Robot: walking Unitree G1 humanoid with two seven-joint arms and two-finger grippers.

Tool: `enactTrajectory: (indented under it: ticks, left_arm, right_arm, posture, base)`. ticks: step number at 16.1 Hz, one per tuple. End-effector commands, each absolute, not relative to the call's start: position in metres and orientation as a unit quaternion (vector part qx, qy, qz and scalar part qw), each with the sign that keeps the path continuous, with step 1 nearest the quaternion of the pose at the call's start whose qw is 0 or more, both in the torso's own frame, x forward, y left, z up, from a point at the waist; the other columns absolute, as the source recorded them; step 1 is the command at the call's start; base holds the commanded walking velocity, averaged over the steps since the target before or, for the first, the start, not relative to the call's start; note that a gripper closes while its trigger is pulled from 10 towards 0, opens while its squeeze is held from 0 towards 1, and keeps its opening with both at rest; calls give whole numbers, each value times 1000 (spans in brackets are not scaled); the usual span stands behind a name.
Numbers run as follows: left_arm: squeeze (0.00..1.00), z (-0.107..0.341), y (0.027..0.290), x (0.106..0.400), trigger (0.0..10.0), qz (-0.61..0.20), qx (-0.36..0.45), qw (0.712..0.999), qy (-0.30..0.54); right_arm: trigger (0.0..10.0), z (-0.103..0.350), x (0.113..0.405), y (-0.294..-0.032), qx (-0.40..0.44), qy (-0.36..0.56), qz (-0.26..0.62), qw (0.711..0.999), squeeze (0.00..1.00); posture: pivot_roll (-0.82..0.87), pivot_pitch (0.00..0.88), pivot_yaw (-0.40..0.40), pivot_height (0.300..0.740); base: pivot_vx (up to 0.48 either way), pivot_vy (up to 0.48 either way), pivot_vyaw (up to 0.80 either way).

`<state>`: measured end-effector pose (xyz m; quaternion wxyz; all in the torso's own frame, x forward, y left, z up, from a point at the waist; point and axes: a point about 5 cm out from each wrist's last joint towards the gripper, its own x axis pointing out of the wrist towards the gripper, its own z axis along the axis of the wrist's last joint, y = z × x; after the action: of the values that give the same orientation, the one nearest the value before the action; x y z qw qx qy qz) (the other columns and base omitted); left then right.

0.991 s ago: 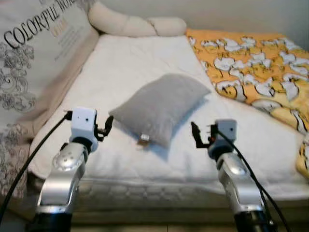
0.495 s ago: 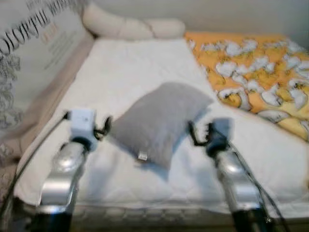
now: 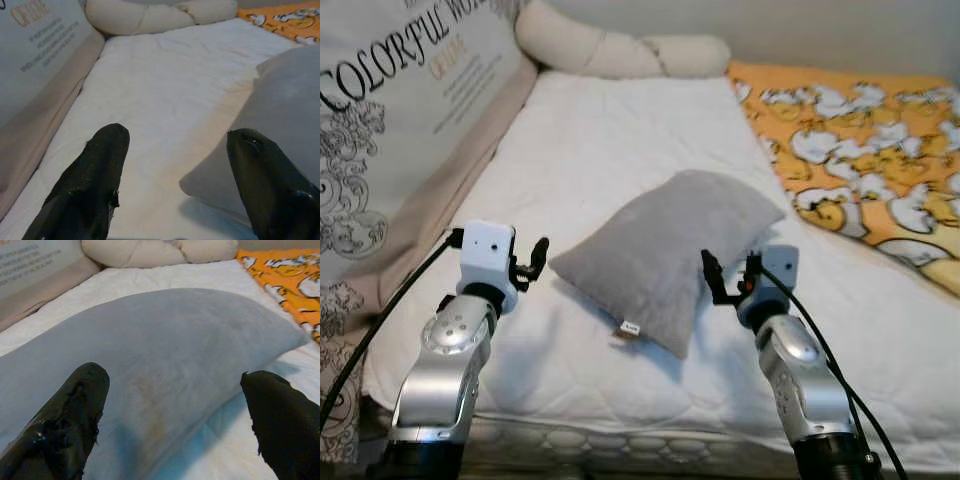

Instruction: Clean up the room

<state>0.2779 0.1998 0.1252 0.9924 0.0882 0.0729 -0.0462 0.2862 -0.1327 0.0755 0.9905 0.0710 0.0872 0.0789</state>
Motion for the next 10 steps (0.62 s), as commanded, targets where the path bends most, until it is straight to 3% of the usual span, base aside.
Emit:
enactTrajectory:
  ticks: [1, 2, 3, 10]
  left_arm:
    - [0, 127, 198, 277, 10000, -55, 94, 992, 69]
    - [0, 127, 197, 276, 10000, -61, 98, 991, 72]
    - [0, 125, 196, 275, 10000, -67, 102, 990, 75]
    - [0, 123, 194, 269, 10000, -84, 108, 987, 84]
  right_arm:
    - [10000, 79, 286, -133, 80, 83, 78, 990, 239]
    - [10000, 78, 286, -135, 86, 84, 71, 990, 859]
    - [10000, 77, 286, -138, 90, 86, 66, 990, 1000]
    - [10000, 69, 283, -145, 98, 119, 68, 986, 1000]
  posture:
    - [6, 0, -25, 740]
    - [6, 0, -25, 740]
    - [6, 0, -25, 740]
    - [2, 0, -22, 740]
  base:
    - [0, 0, 0]
    - [0, 0, 0]
    - [0, 0, 0]
    - [0, 0, 0]
